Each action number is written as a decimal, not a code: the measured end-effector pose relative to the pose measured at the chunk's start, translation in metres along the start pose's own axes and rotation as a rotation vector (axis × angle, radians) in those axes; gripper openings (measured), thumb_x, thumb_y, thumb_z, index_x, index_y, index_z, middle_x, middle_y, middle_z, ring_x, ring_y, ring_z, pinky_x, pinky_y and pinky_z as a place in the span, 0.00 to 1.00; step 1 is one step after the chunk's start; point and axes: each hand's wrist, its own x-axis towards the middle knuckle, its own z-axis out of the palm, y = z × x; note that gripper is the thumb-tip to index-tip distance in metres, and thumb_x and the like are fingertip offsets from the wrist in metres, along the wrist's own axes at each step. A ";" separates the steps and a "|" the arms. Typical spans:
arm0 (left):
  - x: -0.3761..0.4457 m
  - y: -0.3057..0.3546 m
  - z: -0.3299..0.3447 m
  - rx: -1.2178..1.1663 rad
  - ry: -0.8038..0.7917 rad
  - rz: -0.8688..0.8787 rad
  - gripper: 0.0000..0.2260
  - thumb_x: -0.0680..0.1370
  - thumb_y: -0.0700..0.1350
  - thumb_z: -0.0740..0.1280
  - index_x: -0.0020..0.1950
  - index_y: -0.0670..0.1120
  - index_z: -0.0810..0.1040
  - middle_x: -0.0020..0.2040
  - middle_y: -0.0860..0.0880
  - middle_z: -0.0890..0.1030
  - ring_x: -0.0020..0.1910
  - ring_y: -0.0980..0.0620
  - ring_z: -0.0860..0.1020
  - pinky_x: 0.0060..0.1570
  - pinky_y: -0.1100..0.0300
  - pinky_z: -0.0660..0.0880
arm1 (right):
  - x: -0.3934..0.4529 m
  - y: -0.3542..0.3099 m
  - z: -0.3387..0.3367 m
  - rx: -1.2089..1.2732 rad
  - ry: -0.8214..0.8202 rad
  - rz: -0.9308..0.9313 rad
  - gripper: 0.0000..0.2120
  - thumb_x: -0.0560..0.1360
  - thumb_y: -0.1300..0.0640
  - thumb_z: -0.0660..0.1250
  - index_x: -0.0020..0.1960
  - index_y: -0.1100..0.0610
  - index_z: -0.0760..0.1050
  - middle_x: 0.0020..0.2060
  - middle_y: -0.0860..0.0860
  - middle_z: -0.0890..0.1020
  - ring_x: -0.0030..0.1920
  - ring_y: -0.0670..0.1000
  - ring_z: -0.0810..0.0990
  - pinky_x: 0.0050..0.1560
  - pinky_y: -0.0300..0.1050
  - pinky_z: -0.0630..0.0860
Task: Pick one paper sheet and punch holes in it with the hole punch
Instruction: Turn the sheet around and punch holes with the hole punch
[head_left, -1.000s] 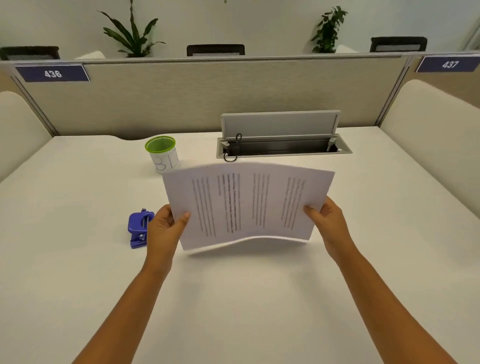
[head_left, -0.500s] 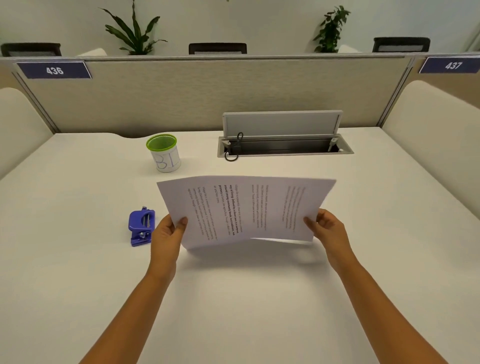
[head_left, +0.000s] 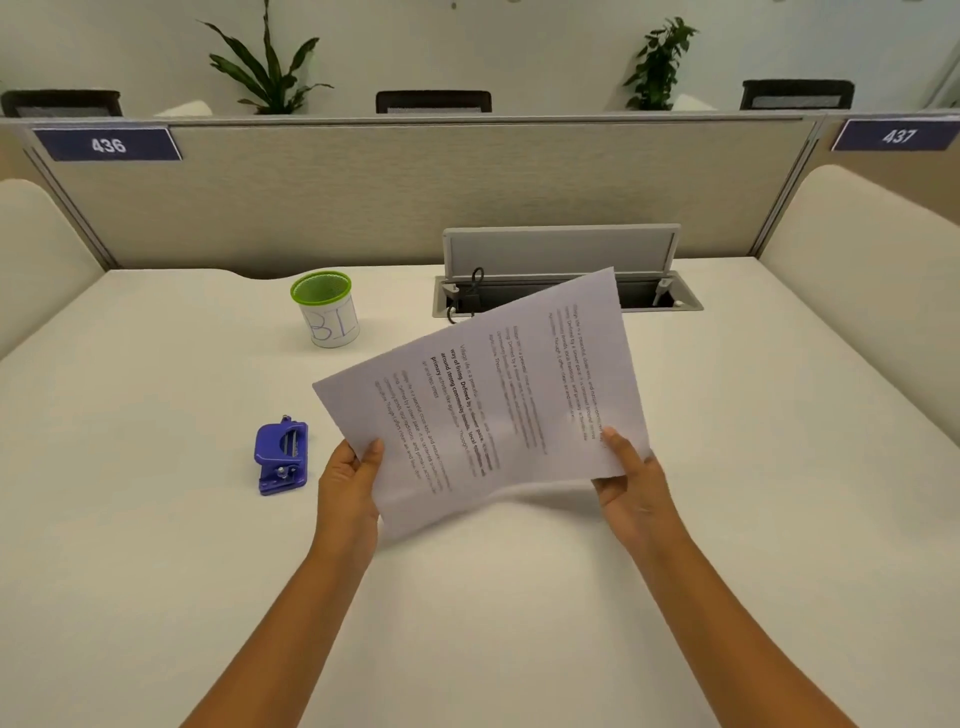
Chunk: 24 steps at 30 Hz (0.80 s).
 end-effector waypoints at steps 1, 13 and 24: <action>-0.002 -0.001 0.003 -0.032 0.008 -0.014 0.09 0.79 0.41 0.60 0.54 0.53 0.76 0.52 0.53 0.82 0.49 0.55 0.81 0.46 0.58 0.80 | -0.003 0.005 0.003 0.060 -0.011 -0.001 0.14 0.75 0.66 0.64 0.59 0.56 0.75 0.53 0.53 0.84 0.53 0.50 0.83 0.51 0.43 0.81; -0.021 -0.020 0.015 -0.245 0.001 -0.163 0.11 0.79 0.37 0.57 0.55 0.48 0.75 0.46 0.54 0.85 0.45 0.57 0.83 0.42 0.61 0.81 | -0.007 0.011 0.022 0.047 0.055 0.022 0.13 0.75 0.67 0.63 0.53 0.50 0.76 0.44 0.47 0.85 0.46 0.46 0.83 0.45 0.43 0.81; -0.038 -0.038 0.025 -0.221 -0.086 -0.246 0.12 0.77 0.35 0.60 0.56 0.49 0.75 0.50 0.53 0.84 0.49 0.54 0.81 0.48 0.56 0.80 | -0.018 0.026 0.035 -0.135 -0.032 0.007 0.17 0.77 0.68 0.59 0.60 0.51 0.72 0.55 0.51 0.81 0.55 0.52 0.80 0.57 0.49 0.78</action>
